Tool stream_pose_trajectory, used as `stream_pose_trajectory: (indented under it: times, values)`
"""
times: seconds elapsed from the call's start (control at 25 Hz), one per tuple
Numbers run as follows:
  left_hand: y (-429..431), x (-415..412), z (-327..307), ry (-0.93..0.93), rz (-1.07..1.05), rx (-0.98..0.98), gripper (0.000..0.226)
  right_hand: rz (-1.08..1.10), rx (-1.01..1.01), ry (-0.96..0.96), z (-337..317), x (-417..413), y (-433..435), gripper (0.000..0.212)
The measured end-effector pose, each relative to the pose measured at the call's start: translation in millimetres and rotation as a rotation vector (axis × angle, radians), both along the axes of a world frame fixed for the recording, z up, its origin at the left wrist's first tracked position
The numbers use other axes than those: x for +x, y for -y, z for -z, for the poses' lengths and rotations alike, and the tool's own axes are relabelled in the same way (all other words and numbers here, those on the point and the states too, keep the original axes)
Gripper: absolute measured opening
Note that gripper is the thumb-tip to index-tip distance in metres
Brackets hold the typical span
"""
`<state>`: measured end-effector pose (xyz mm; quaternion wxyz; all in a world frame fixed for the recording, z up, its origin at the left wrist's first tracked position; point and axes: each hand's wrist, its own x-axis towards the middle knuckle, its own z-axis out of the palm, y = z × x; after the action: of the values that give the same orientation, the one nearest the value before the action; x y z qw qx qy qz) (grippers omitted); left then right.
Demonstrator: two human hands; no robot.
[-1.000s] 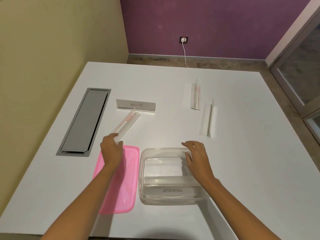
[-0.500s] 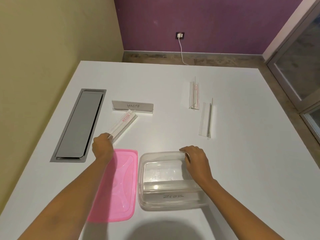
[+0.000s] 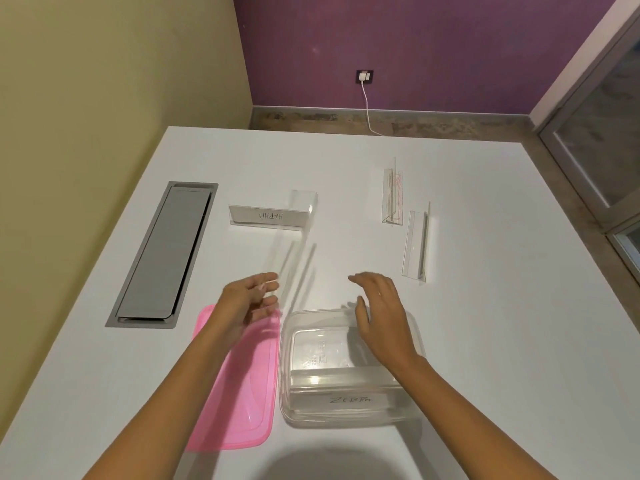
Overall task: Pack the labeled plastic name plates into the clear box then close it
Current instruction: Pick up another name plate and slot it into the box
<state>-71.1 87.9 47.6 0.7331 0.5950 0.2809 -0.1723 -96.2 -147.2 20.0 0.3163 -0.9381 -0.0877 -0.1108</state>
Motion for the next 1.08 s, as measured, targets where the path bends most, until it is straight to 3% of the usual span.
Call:
stream_pose_trajectory:
  times: [0.24,0.4,0.56,0.68,0.88,1.08]
  values:
    - [9,2,-20,-0.107,0.326,-0.011,0.048,-0.159,-0.307,0.177,-33,18,-5,0.081]
    - [3,5,-32,-0.147,0.530,0.117,0.046,-0.242,-0.498,0.176,-46,21,5,0.077]
    - [0,2,-34,-0.235,0.651,0.123,0.036,-0.388,-0.512,-0.036,-45,13,20,0.066]
    - [-3,-5,-29,-0.248,0.621,0.156,0.025,-0.403,-0.409,-0.277,-39,0,25,0.061]
    - [4,-24,-6,0.015,0.348,0.561,0.030,-0.363,-0.378,-0.416,-25,-21,36,0.057]
    - [16,-48,24,0.002,0.392,0.549,0.046,-0.293,-0.512,-0.459,-3,-23,41,0.054]
